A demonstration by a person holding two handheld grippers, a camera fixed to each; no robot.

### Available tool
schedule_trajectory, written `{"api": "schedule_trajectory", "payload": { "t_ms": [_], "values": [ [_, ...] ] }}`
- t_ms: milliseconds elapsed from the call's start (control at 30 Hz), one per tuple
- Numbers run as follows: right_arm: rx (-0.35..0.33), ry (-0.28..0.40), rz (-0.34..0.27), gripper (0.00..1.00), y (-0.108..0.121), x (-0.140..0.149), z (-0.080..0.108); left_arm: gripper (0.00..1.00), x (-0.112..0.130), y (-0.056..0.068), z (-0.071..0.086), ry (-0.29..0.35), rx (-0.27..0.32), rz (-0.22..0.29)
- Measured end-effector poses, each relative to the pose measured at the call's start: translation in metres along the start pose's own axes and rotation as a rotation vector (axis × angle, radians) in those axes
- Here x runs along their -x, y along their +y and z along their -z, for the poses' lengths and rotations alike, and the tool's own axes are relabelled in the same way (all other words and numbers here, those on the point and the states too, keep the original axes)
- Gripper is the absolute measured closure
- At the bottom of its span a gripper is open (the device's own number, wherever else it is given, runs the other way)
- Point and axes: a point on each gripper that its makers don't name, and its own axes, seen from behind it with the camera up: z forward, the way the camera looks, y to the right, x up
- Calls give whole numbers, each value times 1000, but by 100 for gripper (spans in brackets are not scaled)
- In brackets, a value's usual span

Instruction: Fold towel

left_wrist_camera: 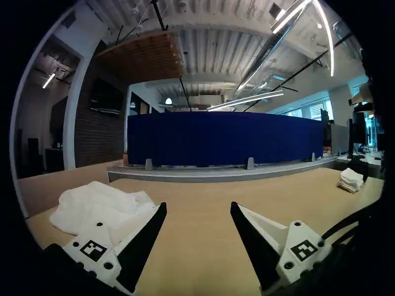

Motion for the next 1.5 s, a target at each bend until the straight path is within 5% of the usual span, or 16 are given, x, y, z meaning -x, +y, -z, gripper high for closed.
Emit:
{"api": "schedule_trajectory", "payload": {
  "t_ms": [400, 800, 1100, 1500],
  "values": [
    [2, 67, -13, 0, 37, 14, 15, 4, 0, 0, 0, 0, 0, 0],
    [42, 99, 74, 0, 78, 72, 7, 4, 0, 1, 0, 0, 0, 0],
    [54, 75, 81, 0, 89, 133, -4, 4, -1, 1, 0, 0, 0, 0],
    [62, 71, 38, 1, 100, 165, -9, 4, -1, 0, 0, 0, 0, 0]
  ]
}}
